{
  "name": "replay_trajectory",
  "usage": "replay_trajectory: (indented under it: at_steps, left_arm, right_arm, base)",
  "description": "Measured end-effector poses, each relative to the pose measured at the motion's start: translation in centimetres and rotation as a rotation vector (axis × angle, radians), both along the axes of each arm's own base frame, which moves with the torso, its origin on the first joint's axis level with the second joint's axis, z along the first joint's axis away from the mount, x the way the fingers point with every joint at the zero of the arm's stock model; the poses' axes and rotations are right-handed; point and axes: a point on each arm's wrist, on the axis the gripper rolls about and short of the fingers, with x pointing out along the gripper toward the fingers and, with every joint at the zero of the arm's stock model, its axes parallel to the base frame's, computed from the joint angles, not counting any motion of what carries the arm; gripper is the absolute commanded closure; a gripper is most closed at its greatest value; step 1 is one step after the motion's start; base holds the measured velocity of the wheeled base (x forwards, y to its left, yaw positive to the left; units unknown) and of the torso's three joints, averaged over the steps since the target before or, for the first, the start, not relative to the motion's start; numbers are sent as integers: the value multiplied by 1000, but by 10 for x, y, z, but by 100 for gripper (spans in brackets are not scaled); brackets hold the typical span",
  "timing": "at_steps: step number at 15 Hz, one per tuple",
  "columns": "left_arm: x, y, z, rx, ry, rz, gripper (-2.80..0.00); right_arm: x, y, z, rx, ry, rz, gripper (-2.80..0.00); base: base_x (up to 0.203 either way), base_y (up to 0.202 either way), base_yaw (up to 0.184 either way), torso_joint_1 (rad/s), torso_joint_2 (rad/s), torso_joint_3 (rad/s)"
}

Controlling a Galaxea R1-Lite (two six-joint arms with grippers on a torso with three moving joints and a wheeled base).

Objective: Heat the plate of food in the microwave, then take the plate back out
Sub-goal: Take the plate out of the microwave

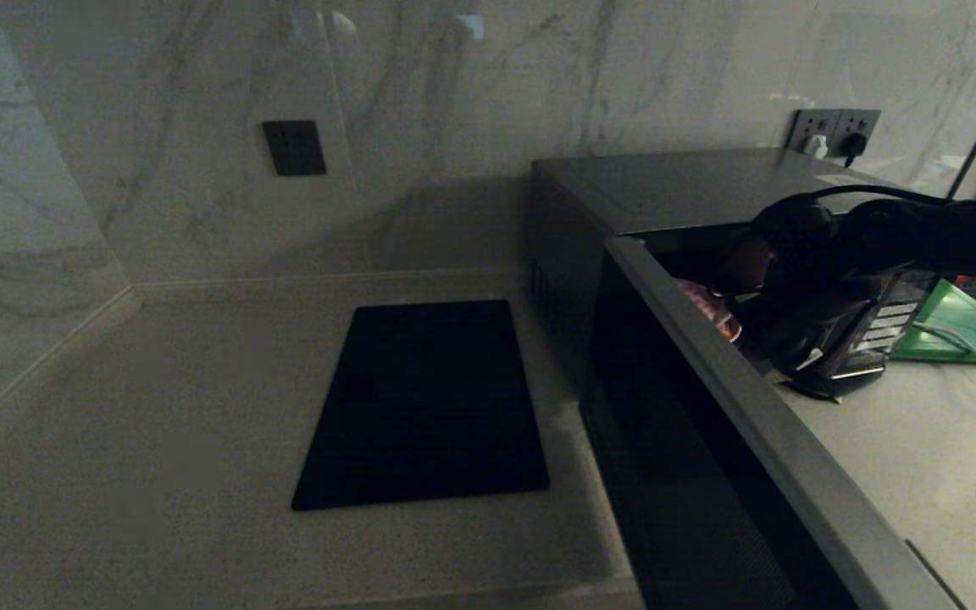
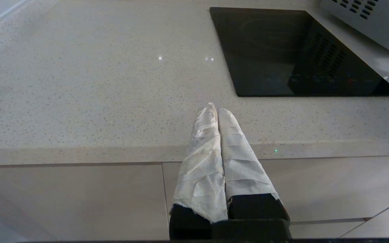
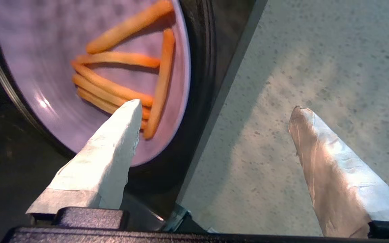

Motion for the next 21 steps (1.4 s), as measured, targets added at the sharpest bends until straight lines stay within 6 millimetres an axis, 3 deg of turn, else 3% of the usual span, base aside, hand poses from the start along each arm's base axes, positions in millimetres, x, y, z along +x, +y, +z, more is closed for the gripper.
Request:
replay_trajectory:
  at_steps: [7,13,14,17,21]
  left_arm:
    - [0,0,0,0,0,0,0]
    - [0,0,0,0,0,0,0]
    - [0,0,0,0,0,0,0]
    - [0,0,0,-1,0,0,0]
    - [0,0,0,0,0,0,0]
  right_arm:
    - [0,-23,-2,102,9,46,-280]
    - [-13,-42,9,213,-40,78,-280]
    - [-15,-44,10,234,-53,95,0]
    - [-22,-48,2,240,-72,195,0]
    - [-33,-61,-13,114,-207,379,0]
  base:
    - [0,0,0,0,0,0]
    - [0,0,0,0,0,0]
    - [0,0,0,0,0,0]
    - [0,0,0,0,0,0]
    - [0,0,0,0,0,0]
